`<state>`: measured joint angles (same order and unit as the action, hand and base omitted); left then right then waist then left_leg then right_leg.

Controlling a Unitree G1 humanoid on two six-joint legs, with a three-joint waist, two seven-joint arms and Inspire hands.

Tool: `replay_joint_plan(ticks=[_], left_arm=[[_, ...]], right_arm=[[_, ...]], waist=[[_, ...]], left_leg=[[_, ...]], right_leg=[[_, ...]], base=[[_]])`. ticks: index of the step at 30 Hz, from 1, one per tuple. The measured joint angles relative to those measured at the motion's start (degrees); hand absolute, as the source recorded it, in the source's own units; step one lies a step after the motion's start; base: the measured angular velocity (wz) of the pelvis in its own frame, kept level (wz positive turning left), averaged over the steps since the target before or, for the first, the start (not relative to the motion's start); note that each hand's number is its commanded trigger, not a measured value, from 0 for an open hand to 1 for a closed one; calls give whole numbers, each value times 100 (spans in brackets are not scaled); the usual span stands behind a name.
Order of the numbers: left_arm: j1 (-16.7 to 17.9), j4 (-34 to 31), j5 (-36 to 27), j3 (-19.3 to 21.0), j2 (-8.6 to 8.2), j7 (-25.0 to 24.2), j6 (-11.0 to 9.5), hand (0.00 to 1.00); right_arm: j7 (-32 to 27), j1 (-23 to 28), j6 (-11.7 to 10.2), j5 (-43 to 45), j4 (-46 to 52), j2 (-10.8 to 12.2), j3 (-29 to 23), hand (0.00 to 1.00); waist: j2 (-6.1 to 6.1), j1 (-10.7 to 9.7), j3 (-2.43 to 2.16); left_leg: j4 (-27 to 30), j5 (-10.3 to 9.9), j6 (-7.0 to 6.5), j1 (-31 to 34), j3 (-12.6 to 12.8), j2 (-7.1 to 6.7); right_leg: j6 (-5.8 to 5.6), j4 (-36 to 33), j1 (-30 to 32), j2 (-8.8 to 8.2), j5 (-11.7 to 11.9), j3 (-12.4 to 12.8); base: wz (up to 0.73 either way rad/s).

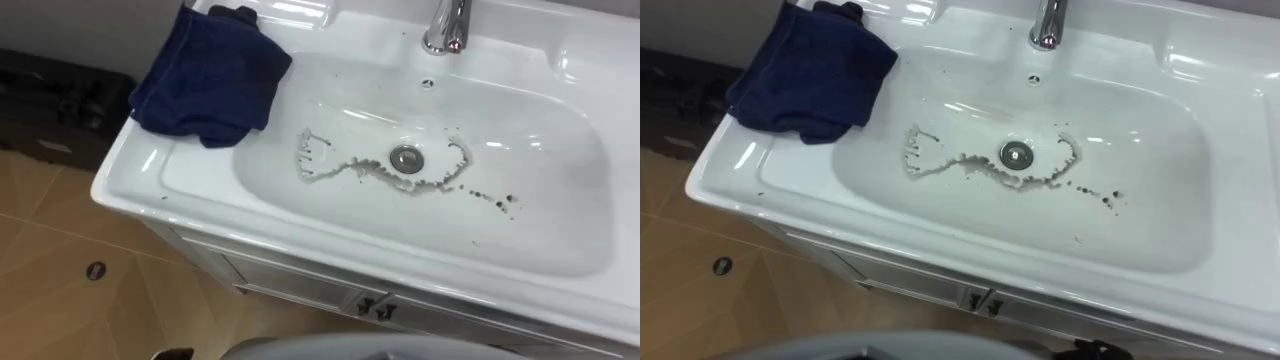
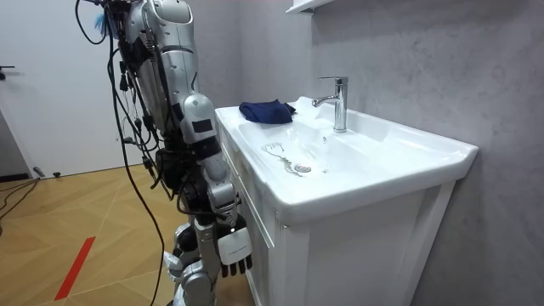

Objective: Wipe basin

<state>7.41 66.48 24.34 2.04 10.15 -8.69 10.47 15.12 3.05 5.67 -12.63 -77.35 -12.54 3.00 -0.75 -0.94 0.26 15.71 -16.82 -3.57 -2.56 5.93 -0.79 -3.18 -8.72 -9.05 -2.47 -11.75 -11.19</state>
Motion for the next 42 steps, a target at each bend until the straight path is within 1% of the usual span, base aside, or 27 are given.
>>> replay_joint_plan(ticks=[4,6,9,16,19,25,27,28,29,31,32,33,34,36,37,38,39,40,42], left_arm=[[-9,1,-4,-2,-19,-111,-26,0],[-14,0,-5,-2,-19,-168,-96,0],[-11,1,-7,-3,-19,-209,-141,0],[32,1,-13,-2,-22,-282,-188,0],[43,4,-54,-1,-35,-295,-209,0],[210,42,-798,66,-41,-90,-200,0],[332,40,-1094,302,-44,-12,-198,0],[337,40,-1156,366,-44,21,-199,0],[374,44,-1323,477,-44,101,-203,0],[387,41,-1621,629,-39,226,-209,0],[376,39,-1825,809,-41,323,-221,0],[407,40,-2054,1080,-38,424,-233,0],[407,38,-2163,1214,-37,491,-246,0],[411,16,-2541,1627,-21,819,-371,0],[423,17,-2657,1691,-14,907,-399,0],[464,17,-2851,1853,-6,1047,-445,0],[511,1,-2944,2008,-2,1158,-462,0],[525,-39,-2949,2108,-1,1204,-454,0],[636,-565,-3053,2431,17,1493,-461,0]], right_arm=[[10,25,-10,-80,-2,-19,-48,0],[12,26,-24,-83,-2,-24,-73,0],[12,33,-73,-87,-2,-25,-89,0],[12,36,-78,-192,0,-28,-89,0],[26,36,-90,-210,-23,-29,-92,0],[57,85,-94,-311,-28,-33,-93,0],[57,86,-74,-311,-29,-29,-107,0],[57,88,-71,-312,-30,-29,-107,0],[63,93,-64,-313,-32,-29,-107,0],[64,89,-56,-296,-52,-31,-124,0],[63,94,-21,-263,-54,-33,-161,0],[69,94,25,-210,-55,-34,-240,0],[76,94,30,-175,-55,-34,-283,0],[115,94,39,-38,-50,-47,-431,0],[118,94,39,-45,-45,-54,-438,0],[130,105,39,-61,-30,-67,-442,0],[139,117,38,-47,-27,-83,-480,0],[140,128,40,-27,-25,-88,-556,0],[139,216,47,0,-8,-117,-699,0]], waist=[[40,-6,-8],[60,-7,-8],[78,-12,-6],[97,-11,-5],[100,-17,-6],[86,-5,4],[88,6,1],[84,3,3],[77,14,3],[82,78,3],[86,156,3],[85,190,4],[88,204,5],[92,300,9],[97,312,9],[108,321,12],[144,343,6],[157,362,5],[184,445,10]], left_leg=[[3,1,-1,-6,-3,-1],[5,1,0,-13,-1,0],[2,1,0,-13,1,0],[-1,1,0,7,2,2],[6,1,0,5,-4,2],[1,0,0,-25,-64,-4],[0,0,0,-37,-77,-2],[0,0,0,-46,-90,-2],[2,0,0,-63,-119,-6],[6,0,0,-63,-141,-12],[13,0,0,-57,-150,-14],[66,0,0,-54,-181,-17],[68,-1,0,-49,-197,-18],[25,-2,0,-42,-233,-27],[12,-2,-1,-44,-247,-32],[10,0,-1,-52,-284,-46],[8,0,-1,-56,-307,-53],[6,0,-2,-56,-316,-57],[-1,3,-7,-54,-394,-84]], right_leg=[[0,3,-1,-1,0,0],[0,3,0,-1,0,-4],[0,2,-3,0,0,-3],[0,0,-14,1,0,-35],[0,-1,-19,-3,0,-100],[0,5,-87,-3,-1,-158],[0,9,-88,-3,-1,-209],[0,10,-86,-6,-1,-248],[0,-2,-100,-7,0,-329],[0,-12,-109,-7,0,-332],[0,-11,-116,-7,0,-329],[0,-14,-129,-7,0,-338],[0,-14,-138,-7,0,-347],[0,-12,-149,-8,-1,-362],[0,-11,-174,-9,-1,-367],[0,-2,-191,-14,-1,-386],[0,-2,-193,-15,-1,-393],[0,-2,-193,-17,-1,-400],[-1,2,-188,-29,-2,-464]], base=[[0],[0],[0],[0],[0],[5],[2],[8],[11],[7],[6],[9],[12],[8],[8],[9],[9],[8],[16]])
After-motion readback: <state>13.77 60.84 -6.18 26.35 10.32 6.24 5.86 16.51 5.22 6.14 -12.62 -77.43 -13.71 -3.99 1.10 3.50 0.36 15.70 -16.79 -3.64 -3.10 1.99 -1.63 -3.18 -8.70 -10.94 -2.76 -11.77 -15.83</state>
